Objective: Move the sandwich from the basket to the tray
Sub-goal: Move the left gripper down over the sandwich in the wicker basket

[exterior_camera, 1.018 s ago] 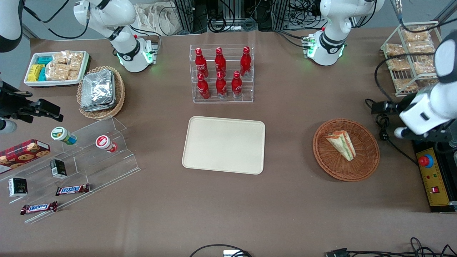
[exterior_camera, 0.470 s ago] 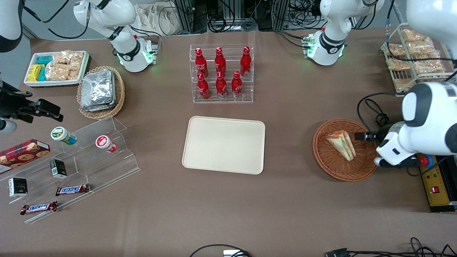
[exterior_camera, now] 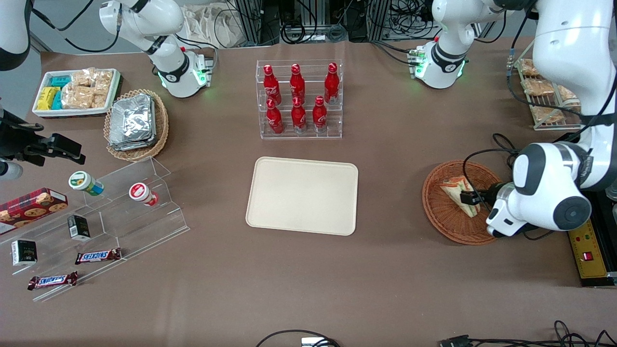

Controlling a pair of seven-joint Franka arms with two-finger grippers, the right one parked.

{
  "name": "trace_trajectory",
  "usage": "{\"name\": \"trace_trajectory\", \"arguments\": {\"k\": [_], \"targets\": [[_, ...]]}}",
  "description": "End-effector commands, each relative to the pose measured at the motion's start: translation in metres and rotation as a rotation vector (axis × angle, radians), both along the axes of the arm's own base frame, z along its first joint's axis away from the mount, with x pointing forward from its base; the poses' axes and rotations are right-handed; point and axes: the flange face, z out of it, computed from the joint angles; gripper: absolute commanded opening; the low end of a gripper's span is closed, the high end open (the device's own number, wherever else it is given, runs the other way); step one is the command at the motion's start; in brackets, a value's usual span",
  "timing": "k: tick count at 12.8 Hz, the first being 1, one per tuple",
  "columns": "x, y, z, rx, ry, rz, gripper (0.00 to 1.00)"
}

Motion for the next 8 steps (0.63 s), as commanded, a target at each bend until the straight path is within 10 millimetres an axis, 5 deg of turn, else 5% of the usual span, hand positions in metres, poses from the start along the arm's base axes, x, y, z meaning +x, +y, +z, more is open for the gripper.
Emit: {"name": "trace_trajectory", "arguments": {"k": [1,8], "targets": [[0.006,-0.005,-0.017,0.022,-0.001,0.054,1.0],[0.004,-0.006,-0.058,0.003,0.036,0.084,1.0]]}}
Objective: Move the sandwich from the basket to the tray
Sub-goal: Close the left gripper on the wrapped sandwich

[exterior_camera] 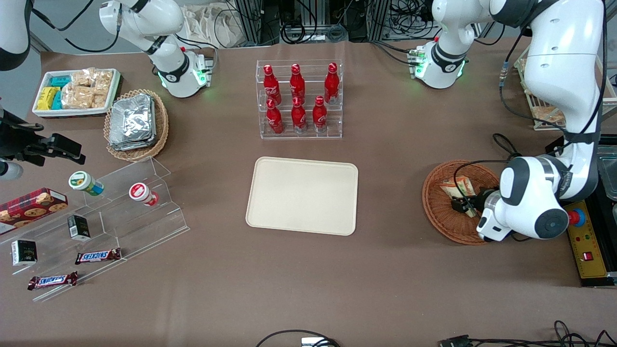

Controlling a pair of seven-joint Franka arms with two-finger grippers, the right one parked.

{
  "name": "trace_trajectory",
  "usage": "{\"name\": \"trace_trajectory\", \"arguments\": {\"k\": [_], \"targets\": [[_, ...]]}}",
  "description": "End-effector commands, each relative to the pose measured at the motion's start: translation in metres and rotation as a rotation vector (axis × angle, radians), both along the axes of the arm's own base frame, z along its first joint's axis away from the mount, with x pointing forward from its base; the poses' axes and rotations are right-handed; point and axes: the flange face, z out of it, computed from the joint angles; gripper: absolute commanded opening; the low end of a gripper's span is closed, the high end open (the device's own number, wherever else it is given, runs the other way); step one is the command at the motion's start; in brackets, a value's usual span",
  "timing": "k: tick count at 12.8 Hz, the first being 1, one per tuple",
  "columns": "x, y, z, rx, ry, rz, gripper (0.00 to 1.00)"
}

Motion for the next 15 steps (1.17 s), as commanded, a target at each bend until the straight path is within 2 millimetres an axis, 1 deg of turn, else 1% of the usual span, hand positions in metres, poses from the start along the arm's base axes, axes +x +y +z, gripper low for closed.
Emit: {"name": "trace_trajectory", "arguments": {"k": [1,2,3,4,5,6,7,8,9,10,11,12,14,15], "targets": [[0.002,-0.004,-0.01,-0.003,0.004,0.021,1.0],[0.002,-0.004,-0.01,-0.003,0.004,0.021,1.0],[0.002,-0.004,-0.017,-0.004,0.005,0.022,1.0],[-0.002,-0.005,-0.031,-0.007,0.017,0.024,1.0],[-0.008,-0.007,-0.041,-0.021,0.025,0.038,1.0],[-0.01,-0.008,-0.043,-0.024,0.022,0.04,1.0],[-0.01,-0.006,-0.042,-0.026,0.022,0.04,0.97],[-0.009,-0.005,-0.041,-0.026,0.021,0.041,0.87],[-0.01,-0.007,-0.041,-0.026,0.022,0.038,0.7],[-0.009,-0.007,-0.038,-0.025,0.019,0.038,0.46],[-0.009,-0.008,-0.037,-0.024,0.021,0.035,0.27],[-0.008,-0.008,-0.037,-0.023,0.021,0.036,0.15],[-0.006,-0.01,-0.032,-0.022,0.016,0.03,0.06],[-0.006,-0.017,-0.026,-0.021,0.021,0.02,0.05]]}}
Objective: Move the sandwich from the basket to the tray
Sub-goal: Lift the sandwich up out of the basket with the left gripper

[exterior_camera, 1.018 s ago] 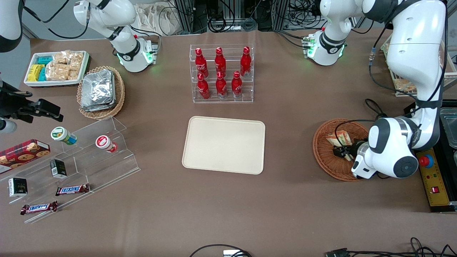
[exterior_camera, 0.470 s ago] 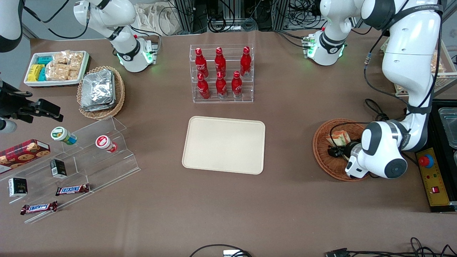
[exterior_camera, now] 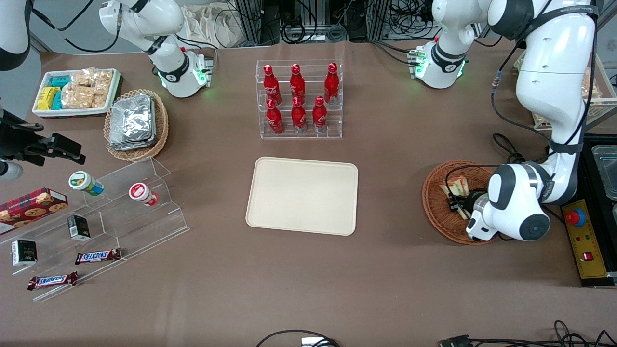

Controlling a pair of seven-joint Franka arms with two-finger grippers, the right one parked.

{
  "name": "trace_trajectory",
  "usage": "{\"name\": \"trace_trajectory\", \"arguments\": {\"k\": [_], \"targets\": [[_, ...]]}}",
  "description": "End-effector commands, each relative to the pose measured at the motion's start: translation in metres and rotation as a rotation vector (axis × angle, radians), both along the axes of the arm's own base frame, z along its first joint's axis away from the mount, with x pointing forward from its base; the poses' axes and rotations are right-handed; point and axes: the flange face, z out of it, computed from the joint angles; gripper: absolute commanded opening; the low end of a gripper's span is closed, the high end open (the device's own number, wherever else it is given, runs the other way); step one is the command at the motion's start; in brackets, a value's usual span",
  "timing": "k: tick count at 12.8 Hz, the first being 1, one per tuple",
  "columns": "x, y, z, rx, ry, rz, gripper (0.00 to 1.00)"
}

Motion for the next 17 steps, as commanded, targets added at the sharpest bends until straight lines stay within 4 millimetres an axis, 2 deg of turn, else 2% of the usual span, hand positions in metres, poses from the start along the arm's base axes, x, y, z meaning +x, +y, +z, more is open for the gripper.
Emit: {"name": "trace_trajectory", "arguments": {"k": [1,3,6,8,10,12,14,17], "targets": [[0.004,-0.012,0.029,0.004,-0.01,-0.003,0.05],[0.011,-0.011,0.062,0.006,-0.016,-0.02,0.02],[0.011,-0.01,0.139,0.001,-0.077,-0.054,0.05],[0.007,-0.012,0.18,-0.023,-0.128,-0.116,0.06],[0.006,-0.015,0.212,-0.061,-0.183,-0.217,0.07],[0.007,-0.032,0.243,-0.069,-0.217,-0.257,0.07],[0.009,-0.071,0.273,-0.078,-0.254,-0.313,0.07],[-0.001,-0.13,0.277,-0.076,-0.253,-0.359,0.07]]}}
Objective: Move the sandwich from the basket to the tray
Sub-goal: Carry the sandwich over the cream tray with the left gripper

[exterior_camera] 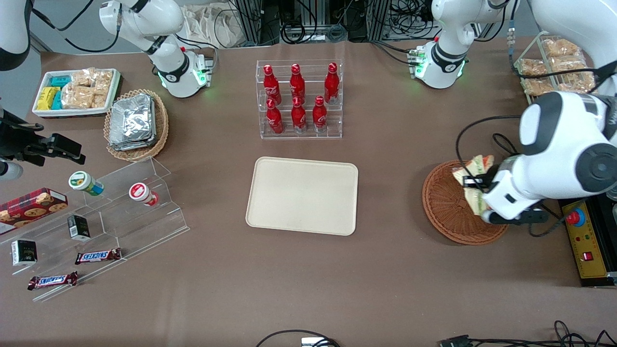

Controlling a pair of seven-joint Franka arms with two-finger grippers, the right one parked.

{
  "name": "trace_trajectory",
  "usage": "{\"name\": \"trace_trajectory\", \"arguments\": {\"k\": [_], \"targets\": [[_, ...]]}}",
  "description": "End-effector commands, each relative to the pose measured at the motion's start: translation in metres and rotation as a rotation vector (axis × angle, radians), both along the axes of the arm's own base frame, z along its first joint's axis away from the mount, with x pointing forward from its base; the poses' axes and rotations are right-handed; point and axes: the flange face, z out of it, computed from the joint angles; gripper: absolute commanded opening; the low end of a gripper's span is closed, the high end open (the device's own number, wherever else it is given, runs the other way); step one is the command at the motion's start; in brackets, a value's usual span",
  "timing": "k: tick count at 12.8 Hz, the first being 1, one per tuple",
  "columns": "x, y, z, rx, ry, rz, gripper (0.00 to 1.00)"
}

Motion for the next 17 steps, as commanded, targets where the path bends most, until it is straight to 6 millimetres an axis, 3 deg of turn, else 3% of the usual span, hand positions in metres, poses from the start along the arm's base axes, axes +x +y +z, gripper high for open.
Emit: {"name": "trace_trajectory", "arguments": {"k": [1,4,8,14,17], "targets": [[-0.01,-0.05,0.003,0.017,0.007,-0.005,0.07],[-0.026,-0.117,-0.011,0.019,-0.003,-0.064,0.09],[-0.034,-0.18,-0.075,0.041,0.018,-0.058,0.1],[-0.048,-0.258,-0.16,0.049,-0.027,0.043,0.1],[-0.047,-0.272,-0.193,0.002,-0.029,0.066,0.11]]}}
